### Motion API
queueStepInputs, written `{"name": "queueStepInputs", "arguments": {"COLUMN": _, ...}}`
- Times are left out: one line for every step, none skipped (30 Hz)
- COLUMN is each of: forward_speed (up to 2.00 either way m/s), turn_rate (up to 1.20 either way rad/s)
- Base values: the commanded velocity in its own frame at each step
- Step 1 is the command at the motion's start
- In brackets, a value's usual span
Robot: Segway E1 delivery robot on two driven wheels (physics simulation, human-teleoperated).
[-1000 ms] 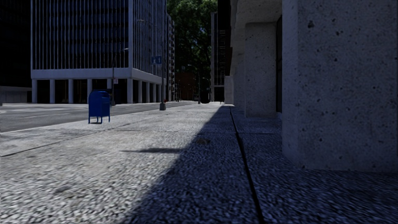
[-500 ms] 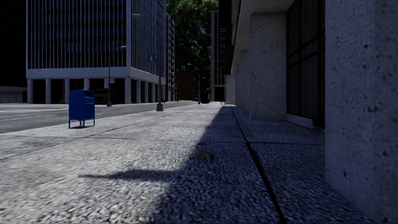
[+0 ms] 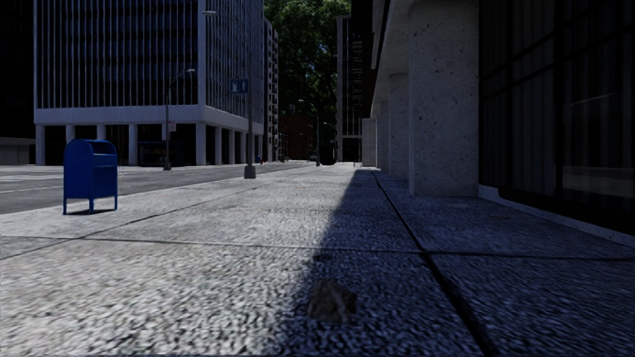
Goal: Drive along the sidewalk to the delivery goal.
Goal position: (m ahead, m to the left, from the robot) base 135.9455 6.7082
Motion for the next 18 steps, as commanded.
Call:
{"name": "queueStepInputs", "arguments": {"forward_speed": 2.0, "turn_rate": -0.28}}
{"name": "queueStepInputs", "arguments": {"forward_speed": 2.0, "turn_rate": -0.28}}
{"name": "queueStepInputs", "arguments": {"forward_speed": 2.0, "turn_rate": -0.28}}
{"name": "queueStepInputs", "arguments": {"forward_speed": 2.0, "turn_rate": -0.28}}
{"name": "queueStepInputs", "arguments": {"forward_speed": 2.0, "turn_rate": -0.28}}
{"name": "queueStepInputs", "arguments": {"forward_speed": 2.0, "turn_rate": -0.28}}
{"name": "queueStepInputs", "arguments": {"forward_speed": 2.0, "turn_rate": -0.28}}
{"name": "queueStepInputs", "arguments": {"forward_speed": 2.0, "turn_rate": -0.28}}
{"name": "queueStepInputs", "arguments": {"forward_speed": 2.0, "turn_rate": -0.28}}
{"name": "queueStepInputs", "arguments": {"forward_speed": 2.0, "turn_rate": -0.28}}
{"name": "queueStepInputs", "arguments": {"forward_speed": 2.0, "turn_rate": -0.28}}
{"name": "queueStepInputs", "arguments": {"forward_speed": 2.0, "turn_rate": -0.28}}
{"name": "queueStepInputs", "arguments": {"forward_speed": 2.0, "turn_rate": -0.28}}
{"name": "queueStepInputs", "arguments": {"forward_speed": 2.0, "turn_rate": -0.28}}
{"name": "queueStepInputs", "arguments": {"forward_speed": 2.0, "turn_rate": -0.28}}
{"name": "queueStepInputs", "arguments": {"forward_speed": 2.0, "turn_rate": -0.28}}
{"name": "queueStepInputs", "arguments": {"forward_speed": 2.0, "turn_rate": -0.28}}
{"name": "queueStepInputs", "arguments": {"forward_speed": 2.0, "turn_rate": -0.28}}
